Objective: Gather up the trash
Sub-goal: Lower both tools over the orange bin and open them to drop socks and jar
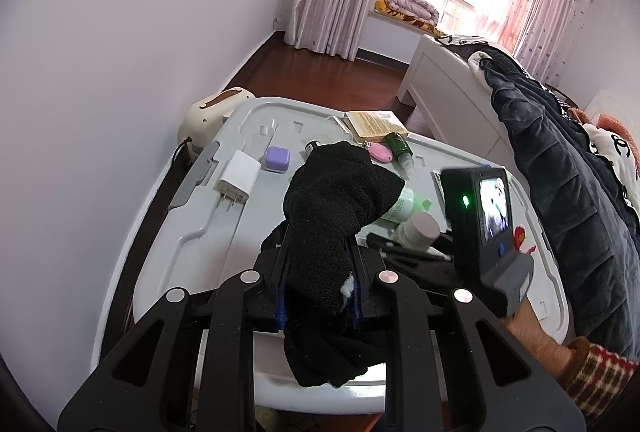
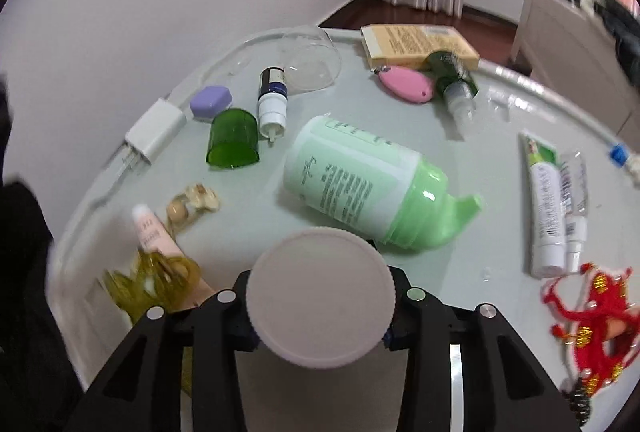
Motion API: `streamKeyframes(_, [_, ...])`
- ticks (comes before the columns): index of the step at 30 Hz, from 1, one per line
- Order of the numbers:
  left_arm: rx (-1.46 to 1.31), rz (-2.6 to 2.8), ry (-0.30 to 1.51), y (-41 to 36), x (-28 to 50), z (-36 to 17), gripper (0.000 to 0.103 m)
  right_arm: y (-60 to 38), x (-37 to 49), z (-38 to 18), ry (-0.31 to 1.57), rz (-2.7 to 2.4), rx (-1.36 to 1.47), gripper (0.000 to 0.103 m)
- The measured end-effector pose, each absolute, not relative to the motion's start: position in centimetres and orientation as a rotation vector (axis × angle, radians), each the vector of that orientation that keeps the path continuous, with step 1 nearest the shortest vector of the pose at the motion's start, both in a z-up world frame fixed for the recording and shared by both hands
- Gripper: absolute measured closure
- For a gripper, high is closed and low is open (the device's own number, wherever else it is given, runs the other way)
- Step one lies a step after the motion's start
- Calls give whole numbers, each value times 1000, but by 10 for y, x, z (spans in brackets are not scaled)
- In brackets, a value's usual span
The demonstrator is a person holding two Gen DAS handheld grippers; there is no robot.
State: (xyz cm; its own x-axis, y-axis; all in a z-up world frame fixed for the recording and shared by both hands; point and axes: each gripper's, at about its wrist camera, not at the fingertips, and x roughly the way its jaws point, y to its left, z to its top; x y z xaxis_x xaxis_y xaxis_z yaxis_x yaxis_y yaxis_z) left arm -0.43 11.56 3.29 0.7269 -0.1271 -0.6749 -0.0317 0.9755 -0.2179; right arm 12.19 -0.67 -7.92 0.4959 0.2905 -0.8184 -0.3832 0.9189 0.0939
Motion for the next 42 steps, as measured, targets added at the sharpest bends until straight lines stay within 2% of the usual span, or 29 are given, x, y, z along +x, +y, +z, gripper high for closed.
streamKeyframes(8, [-203, -133, 794, 97, -16, 31, 83, -39, 74, -40, 913, 404, -59, 62])
streamKeyframes(14, [-190, -234, 839, 66, -69, 32, 83, -77, -15, -22, 942, 437, -44, 62])
streamKeyframes(23, [-125, -368, 1080, 5, -145, -31, 83, -129, -127, -95, 1181, 370, -11, 62])
streamKeyframes(29, [-80, -454, 1235, -30, -154, -79, 82, -138, -140, -142, 1336, 318, -15, 62])
streamKeyframes(30, [-75, -448, 1252, -33, -154, -85, 74, -140, -141, -148, 1361, 313, -11, 59])
streamKeyframes(31, [-75, -446, 1276, -34, -155, -91, 65, -142, -141, -149, 1363, 311, 2, 42])
streamKeyframes(32, [-72, -428, 1297, -33, -154, -95, 61, -144, -142, -147, 1347, 301, 8, 34])
streamKeyframes(33, [-68, -416, 1304, -32, -154, -96, 53, -144, -140, -145, 1335, 290, 2, 21])
streamKeyframes(34, [-66, -403, 1303, -29, -154, -95, 45, -144, -140, -143, 1327, 284, -3, 18])
streamKeyframes(39, [-54, -379, 1250, -20, -153, -83, 36, -151, -140, -134, 1296, 254, -6, 17])
streamKeyframes(42, [-47, -367, 1188, -17, -151, -71, 35, -161, -133, -109, 1212, 222, -18, 17])
